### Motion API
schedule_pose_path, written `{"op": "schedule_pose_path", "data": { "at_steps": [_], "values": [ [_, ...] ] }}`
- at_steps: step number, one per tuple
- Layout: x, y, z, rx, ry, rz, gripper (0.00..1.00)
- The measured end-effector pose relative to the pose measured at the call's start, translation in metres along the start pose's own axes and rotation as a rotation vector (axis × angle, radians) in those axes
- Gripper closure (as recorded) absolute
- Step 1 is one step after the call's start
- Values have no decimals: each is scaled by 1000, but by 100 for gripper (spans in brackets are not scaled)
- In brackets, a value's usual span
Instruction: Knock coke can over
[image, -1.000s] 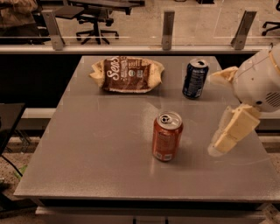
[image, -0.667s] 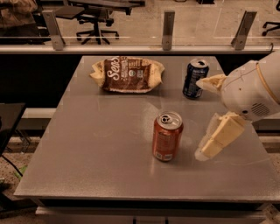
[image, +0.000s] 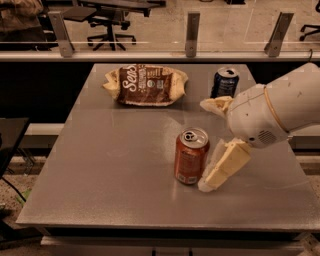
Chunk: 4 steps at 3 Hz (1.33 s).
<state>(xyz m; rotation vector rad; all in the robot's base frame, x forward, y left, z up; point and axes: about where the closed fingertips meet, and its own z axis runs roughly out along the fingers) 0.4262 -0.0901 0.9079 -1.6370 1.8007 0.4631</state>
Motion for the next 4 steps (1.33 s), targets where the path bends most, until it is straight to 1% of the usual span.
{"op": "schedule_pose_path", "data": {
  "at_steps": [1, 2, 3, 4],
  "values": [
    [-6, 8, 18, -24, -40, -5, 3],
    [-5, 9, 27, -35, -50, -6, 26],
    [-4, 6, 32, -48, -64, 7, 49],
    [-8, -1, 29, -69, -69, 22, 72]
  ]
}}
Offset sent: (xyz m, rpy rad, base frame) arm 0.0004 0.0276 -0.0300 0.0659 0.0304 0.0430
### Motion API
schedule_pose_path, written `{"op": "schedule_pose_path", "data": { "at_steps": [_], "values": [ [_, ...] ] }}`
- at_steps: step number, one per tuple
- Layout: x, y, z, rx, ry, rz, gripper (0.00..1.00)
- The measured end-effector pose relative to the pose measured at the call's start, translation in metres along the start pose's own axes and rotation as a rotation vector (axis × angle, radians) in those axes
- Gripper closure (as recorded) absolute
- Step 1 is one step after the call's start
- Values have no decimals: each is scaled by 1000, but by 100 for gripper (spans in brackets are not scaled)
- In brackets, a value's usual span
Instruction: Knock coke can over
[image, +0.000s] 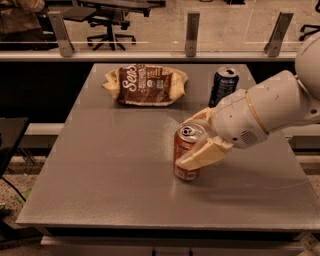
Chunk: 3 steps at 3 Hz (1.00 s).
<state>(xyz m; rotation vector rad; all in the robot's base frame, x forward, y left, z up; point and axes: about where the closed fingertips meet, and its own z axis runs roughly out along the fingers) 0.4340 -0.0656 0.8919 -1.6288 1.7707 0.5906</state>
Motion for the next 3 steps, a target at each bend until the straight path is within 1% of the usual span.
{"op": "schedule_pose_path", "data": {
  "at_steps": [1, 2, 3],
  "values": [
    [-10, -9, -8, -29, 37, 5, 95],
    [-23, -16, -11, -71, 158, -2, 100],
    [-27, -22, -7, -118, 318, -21, 100]
  ]
}}
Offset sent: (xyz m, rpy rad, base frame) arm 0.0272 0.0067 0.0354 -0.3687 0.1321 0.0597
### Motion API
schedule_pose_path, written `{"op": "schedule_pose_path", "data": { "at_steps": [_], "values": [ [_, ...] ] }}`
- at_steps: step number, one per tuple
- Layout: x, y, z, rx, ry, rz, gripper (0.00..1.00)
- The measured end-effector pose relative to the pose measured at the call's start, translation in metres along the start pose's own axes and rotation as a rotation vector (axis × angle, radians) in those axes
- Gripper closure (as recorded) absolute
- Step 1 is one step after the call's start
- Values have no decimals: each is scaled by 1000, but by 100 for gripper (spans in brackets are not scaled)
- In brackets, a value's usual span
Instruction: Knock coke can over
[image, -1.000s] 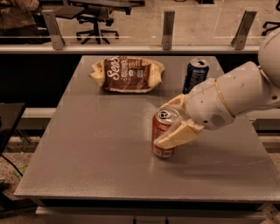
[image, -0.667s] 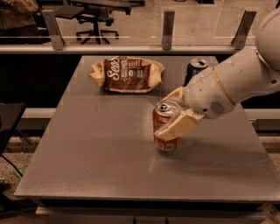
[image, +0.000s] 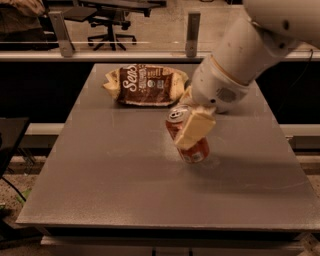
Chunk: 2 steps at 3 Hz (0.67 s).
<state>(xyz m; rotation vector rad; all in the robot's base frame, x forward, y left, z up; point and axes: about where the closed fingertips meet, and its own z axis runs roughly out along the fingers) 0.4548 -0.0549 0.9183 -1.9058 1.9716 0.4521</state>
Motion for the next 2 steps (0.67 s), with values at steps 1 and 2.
{"op": "schedule_pose_path", "data": {
  "at_steps": [1, 2],
  "values": [
    [-2, -4, 8, -30, 139, -24, 100],
    [-1, -11, 20, -29, 249, -42, 100]
  ]
}}
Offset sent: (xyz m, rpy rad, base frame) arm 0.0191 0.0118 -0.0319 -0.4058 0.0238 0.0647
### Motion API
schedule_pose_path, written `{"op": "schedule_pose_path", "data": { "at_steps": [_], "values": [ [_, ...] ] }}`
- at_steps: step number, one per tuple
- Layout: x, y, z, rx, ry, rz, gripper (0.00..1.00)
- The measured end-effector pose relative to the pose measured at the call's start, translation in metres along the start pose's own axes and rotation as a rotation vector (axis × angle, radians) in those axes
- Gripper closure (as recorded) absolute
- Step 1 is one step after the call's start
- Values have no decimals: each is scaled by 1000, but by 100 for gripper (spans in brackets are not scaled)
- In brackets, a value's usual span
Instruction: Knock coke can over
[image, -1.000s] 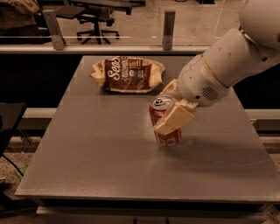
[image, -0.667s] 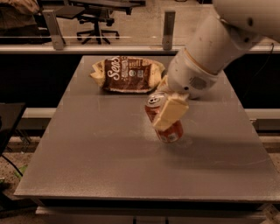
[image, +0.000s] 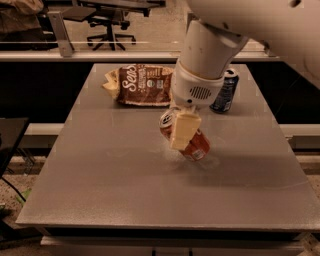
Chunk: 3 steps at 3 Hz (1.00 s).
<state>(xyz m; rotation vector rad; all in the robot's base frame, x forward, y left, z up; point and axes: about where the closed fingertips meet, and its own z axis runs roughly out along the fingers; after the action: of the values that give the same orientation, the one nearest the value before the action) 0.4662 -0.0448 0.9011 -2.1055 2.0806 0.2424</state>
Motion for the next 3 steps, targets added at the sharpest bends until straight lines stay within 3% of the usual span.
{"op": "schedule_pose_path", "data": {
  "at_steps": [1, 3],
  "values": [
    [-3, -5, 11, 4, 86, -19, 85],
    [-9, -11, 28, -6, 178, -69, 39]
  ]
}}
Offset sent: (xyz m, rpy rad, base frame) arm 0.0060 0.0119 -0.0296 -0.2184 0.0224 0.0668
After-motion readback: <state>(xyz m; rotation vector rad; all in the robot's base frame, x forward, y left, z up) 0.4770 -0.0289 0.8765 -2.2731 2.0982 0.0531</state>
